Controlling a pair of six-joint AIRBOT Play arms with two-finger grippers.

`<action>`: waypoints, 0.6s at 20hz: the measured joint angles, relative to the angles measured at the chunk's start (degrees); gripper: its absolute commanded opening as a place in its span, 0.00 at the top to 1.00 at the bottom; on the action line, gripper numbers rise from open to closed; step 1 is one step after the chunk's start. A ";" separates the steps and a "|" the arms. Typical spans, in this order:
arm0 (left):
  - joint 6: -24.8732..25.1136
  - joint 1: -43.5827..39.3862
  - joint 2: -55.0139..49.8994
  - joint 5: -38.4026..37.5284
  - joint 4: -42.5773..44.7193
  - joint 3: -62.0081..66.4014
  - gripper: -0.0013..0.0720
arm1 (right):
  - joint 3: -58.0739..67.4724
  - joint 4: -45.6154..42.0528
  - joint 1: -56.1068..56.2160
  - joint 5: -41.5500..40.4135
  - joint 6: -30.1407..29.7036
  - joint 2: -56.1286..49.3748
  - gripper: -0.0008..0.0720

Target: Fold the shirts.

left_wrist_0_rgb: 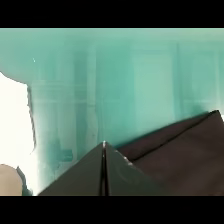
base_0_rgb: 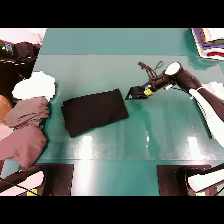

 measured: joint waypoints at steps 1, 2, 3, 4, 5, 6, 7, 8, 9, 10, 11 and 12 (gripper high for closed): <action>0.07 0.00 -0.07 0.00 -0.15 0.00 0.95 | -1.07 1.20 -0.59 -0.26 0.04 -0.94 0.04; 0.09 0.00 -0.11 0.02 -0.20 -0.07 0.95 | -1.64 2.64 -0.72 -0.87 0.04 -2.23 0.04; 0.13 0.00 -0.13 0.02 -0.20 -0.13 0.95 | -1.68 4.07 -0.37 -1.05 0.04 -3.65 0.04; 0.15 0.00 -0.17 0.07 -0.28 -0.20 0.95 | -1.18 6.08 0.35 -0.85 0.07 -5.25 0.04; 0.24 -0.02 -0.24 0.04 -0.35 -0.22 0.95 | -0.13 8.26 1.40 -0.55 0.07 -7.04 0.12; 0.24 0.00 -0.24 0.02 -0.33 -0.24 0.95 | 1.16 9.53 2.51 -0.24 0.04 -8.76 0.26; 0.26 0.00 -0.24 0.02 -0.35 -0.24 0.95 | 2.82 10.32 3.76 -0.31 0.00 -10.51 0.45; 0.26 0.00 -0.28 0.02 -0.35 -0.26 0.95 | 4.70 10.64 5.01 -0.68 -0.13 -12.11 0.66; 0.26 -0.02 -0.28 0.02 -0.39 -0.28 0.95 | 6.45 10.82 6.05 -1.09 -0.17 -13.42 0.84; 0.26 -0.02 -0.28 0.02 -0.50 -0.28 0.95 | 8.33 11.37 6.93 -1.29 -0.17 -14.53 0.89; 0.26 -0.11 -0.28 -0.02 -0.68 -0.28 0.95 | 9.92 11.96 7.50 -1.36 -0.22 -15.15 0.93; 0.31 -0.46 -0.28 -0.02 -0.79 -0.28 0.95 | 11.39 12.48 7.93 -1.68 -0.26 -15.65 0.96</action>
